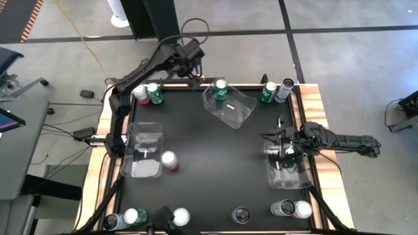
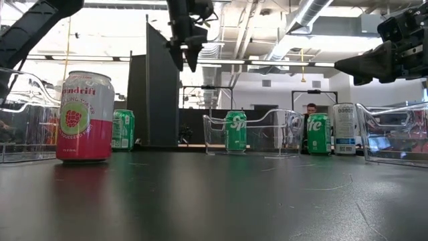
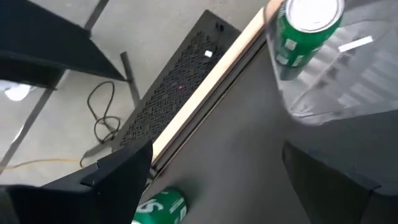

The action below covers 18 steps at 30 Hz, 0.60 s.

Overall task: Sort soda cans
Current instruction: Put the top right white blue soda can into the right transparent bin

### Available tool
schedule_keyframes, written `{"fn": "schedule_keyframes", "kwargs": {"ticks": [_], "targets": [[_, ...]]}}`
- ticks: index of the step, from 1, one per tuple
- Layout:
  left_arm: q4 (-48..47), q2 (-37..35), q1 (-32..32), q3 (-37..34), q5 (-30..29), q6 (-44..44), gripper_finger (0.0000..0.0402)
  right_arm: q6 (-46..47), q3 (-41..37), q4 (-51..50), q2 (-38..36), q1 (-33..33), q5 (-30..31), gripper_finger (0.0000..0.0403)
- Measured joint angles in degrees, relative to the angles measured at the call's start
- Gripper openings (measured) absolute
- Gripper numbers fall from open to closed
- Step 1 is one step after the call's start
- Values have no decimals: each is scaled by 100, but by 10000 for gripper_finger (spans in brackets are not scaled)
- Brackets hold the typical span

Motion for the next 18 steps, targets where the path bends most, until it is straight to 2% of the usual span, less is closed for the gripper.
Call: {"fn": "schedule_keyframes", "kwargs": {"ticks": [11,14,18], "targets": [[-19,-342,162,-120,-59,-74,352,0,2,-2,0,0,0,45],[680,-735,184,-524,211,-31,352,4,1,0,1,0,0,45],[2003,-1437,186,-1628,696,50,352,26,1,3,0,4,0,45]]}}
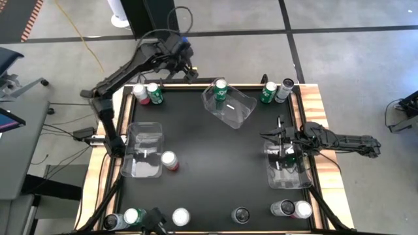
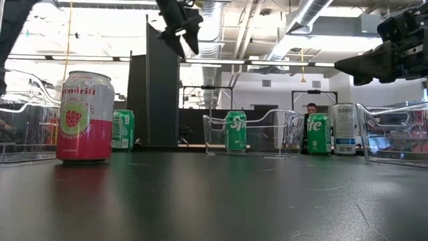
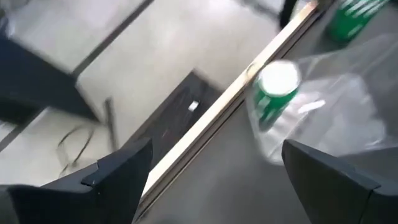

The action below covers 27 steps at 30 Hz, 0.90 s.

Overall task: Sort soda cans
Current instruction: Put the top right white blue soda can into the right transparent bin

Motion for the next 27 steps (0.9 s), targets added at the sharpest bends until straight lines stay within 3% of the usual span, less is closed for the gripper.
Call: {"fn": "schedule_keyframes", "kwargs": {"ticks": [9,13,16,20,25,27], "targets": [[3454,-2287,-32,-4018,684,-320,352,752,33,160,-2,0,-35,45],[4764,-3168,-303,-5384,734,-635,352,754,51,421,0,-11,95,45],[5234,-3631,-642,-6040,694,-778,352,583,62,777,1,-52,142,45],[5673,-4030,-1297,-6575,259,-856,352,19,284,1040,20,-226,757,45],[6439,-4140,-2256,-6995,-536,-791,352,-161,1222,679,407,-763,2268,52],[6656,-4141,-2598,-7090,-871,-742,352,-132,1714,451,767,-999,2590,64]]}}
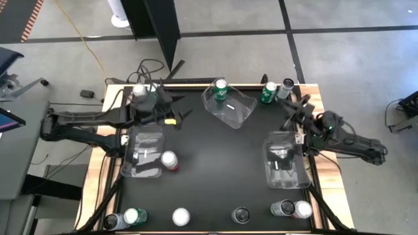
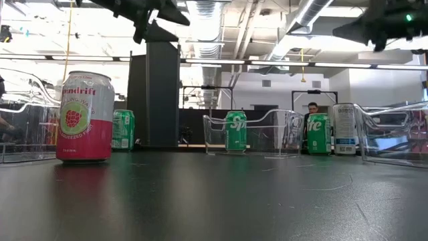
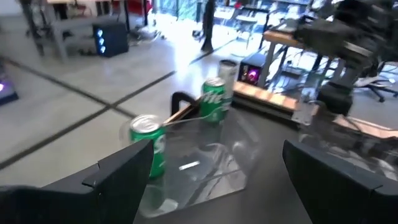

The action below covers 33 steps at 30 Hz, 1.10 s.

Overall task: Sort soda cans
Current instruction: Put the top right white blue soda can into the right transparent bin

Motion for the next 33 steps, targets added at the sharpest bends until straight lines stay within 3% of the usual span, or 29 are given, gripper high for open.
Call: {"fn": "schedule_keyframes", "kwargs": {"ticks": [6,12,16,23,29,33], "targets": [[37,2,-782,-137,-978,63,352,164,1530,-629,1750,-705,117,147],[98,2,-1120,-231,-1277,186,352,435,3009,-1717,3733,-1365,280,255],[208,1,-1133,-254,-1301,371,352,875,3841,-2638,4593,-1800,456,293],[249,-11,-1131,-254,-1306,477,352,2129,4721,-4401,5267,-2668,516,314],[271,-323,-1117,-259,-1240,663,352,2923,4779,-5183,5507,-3339,511,325],[269,-455,-1118,-259,-1144,830,352,3213,4779,-5253,5694,-3457,459,338]]}}
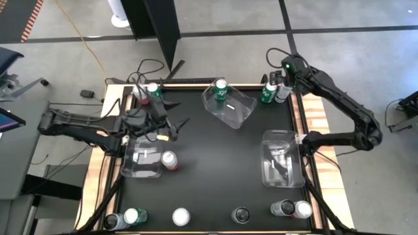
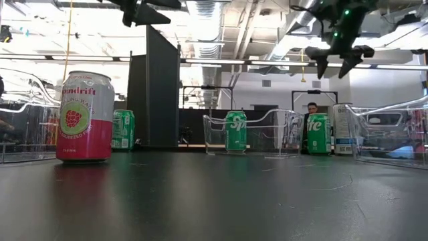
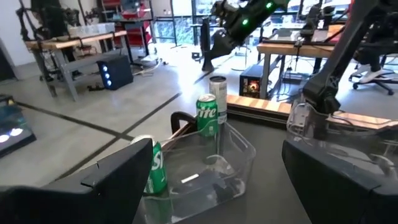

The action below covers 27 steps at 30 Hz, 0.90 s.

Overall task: Sort soda cans
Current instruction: Put the top right white blue soda can into the right transparent bin

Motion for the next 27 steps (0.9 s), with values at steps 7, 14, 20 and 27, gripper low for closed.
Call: {"fn": "schedule_keyframes", "kwargs": {"ticks": [7,14,20,27], "targets": [[-12,-154,109,0,469,324,352,707,2,-175,604,-174,11,358],[-34,-235,347,0,844,767,352,1459,4,-330,993,-196,338,366],[-20,-234,731,0,1440,1105,352,2122,0,-525,1217,-194,446,366],[-48,-234,1328,0,2381,1276,352,2799,0,-583,1393,-139,757,366]]}}
